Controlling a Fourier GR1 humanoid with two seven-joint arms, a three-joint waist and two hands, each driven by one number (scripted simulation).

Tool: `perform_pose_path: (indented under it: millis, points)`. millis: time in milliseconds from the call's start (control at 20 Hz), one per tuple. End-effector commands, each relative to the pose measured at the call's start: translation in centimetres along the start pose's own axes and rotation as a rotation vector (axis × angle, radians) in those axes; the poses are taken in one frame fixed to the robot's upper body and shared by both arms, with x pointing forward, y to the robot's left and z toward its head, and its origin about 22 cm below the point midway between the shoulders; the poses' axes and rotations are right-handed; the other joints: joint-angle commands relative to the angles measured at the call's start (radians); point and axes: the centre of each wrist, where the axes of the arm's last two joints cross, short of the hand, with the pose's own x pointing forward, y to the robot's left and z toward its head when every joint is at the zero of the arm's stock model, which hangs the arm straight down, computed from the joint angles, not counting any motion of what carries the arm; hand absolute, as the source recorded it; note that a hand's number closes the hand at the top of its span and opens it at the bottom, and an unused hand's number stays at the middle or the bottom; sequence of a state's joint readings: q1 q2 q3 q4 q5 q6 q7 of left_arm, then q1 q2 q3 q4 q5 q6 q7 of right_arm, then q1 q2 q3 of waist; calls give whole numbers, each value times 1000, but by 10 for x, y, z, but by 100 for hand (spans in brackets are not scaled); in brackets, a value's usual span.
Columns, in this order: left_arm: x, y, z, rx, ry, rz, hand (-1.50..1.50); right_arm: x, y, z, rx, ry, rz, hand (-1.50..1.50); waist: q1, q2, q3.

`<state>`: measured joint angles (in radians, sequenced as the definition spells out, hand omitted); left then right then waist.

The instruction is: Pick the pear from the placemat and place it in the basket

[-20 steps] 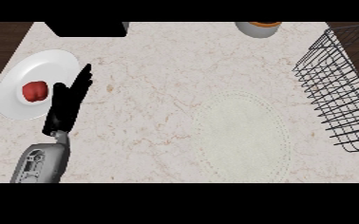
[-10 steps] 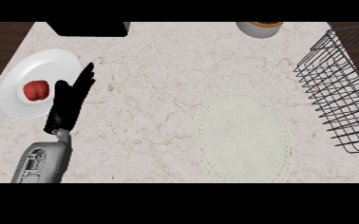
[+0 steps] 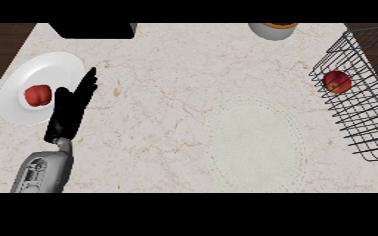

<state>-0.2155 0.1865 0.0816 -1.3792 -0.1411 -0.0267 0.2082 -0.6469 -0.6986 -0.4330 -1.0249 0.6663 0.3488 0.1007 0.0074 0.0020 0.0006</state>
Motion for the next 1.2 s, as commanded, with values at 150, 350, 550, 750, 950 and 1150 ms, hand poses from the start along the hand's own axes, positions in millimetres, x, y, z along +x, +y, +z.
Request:
perform_pose_path:
  millis: [150, 350, 550, 750, 950, 1150]
  points:
    - [3, 6, 10, 1, -6, 7, 0, -5, -8, -5, -121, -50, -161, -150, 3, -2, 0]
    - [9, 14, -8, 16, 11, 5, 0, -25, 0, 5, -291, -30, -272, -150, -13, -2, 0]
    - [-9, 1, 7, 20, 16, 4, 0, -50, -41, 20, -393, 30, -323, -150, -13, -4, -1]
    - [-3, 16, -4, 14, 15, 7, 0, -89, -72, 32, -424, 147, -412, -150, -10, 1, 0]
    - [5, 11, 4, 6, 11, -8, 0, -130, -100, 65, -433, 181, -439, -150, -17, -4, 0]
    - [14, 8, 1, 11, 2, -1, 0, -180, -124, 101, -446, 165, -462, -150, -15, -1, 2]
